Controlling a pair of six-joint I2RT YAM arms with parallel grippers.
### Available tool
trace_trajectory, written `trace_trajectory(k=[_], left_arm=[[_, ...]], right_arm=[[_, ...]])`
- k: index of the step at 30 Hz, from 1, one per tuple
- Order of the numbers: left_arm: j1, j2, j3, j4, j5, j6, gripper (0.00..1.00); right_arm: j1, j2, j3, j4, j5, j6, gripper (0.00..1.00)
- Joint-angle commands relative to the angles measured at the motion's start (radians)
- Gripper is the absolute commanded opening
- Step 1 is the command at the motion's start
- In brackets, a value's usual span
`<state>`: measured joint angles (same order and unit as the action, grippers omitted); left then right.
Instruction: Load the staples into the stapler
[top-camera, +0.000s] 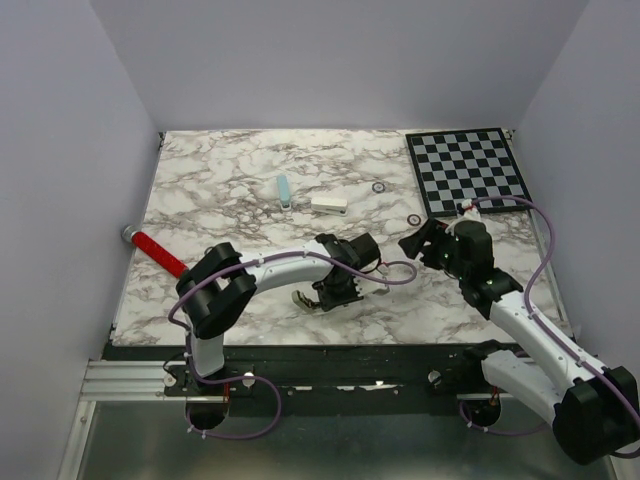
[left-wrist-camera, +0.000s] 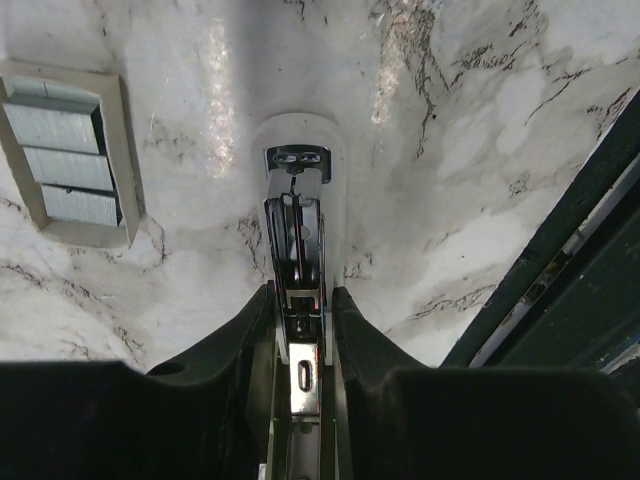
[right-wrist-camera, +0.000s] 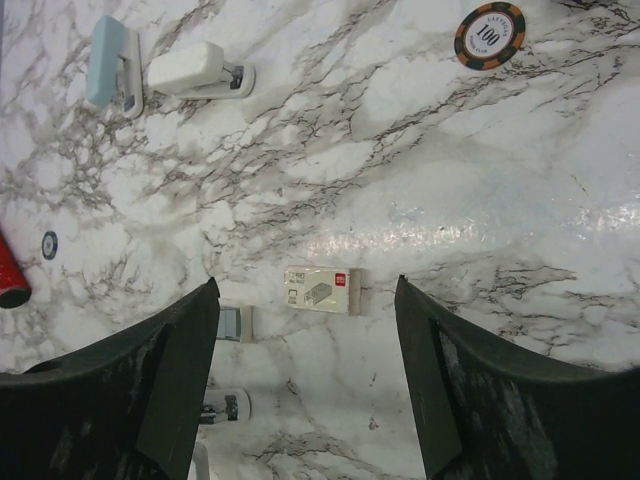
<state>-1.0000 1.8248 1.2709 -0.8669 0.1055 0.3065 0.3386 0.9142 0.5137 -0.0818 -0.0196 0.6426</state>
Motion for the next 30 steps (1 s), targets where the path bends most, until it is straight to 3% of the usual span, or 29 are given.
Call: trace_trajectory(k=[1, 16, 30], left_arm=[[-0.018, 0.034, 0.016, -0.015, -0.03, 0.023, 0.03], [-0.068, 0.03, 0.05, -0.009, -0.131, -0.017, 0.35], [-0.052, -0.099, 0.065, 0.083, -0.26, -0.069, 0.9]], right_arm=[[-0.004, -0.009, -0.018, -0.024, 0.038, -0.064, 0.78], [-0.004, -0.034, -0.009, -0.042, 0.026, -0.159, 0.8], [-0.004, -0.049, 0.058, -0.058, -0.08, -0.293, 0.86]])
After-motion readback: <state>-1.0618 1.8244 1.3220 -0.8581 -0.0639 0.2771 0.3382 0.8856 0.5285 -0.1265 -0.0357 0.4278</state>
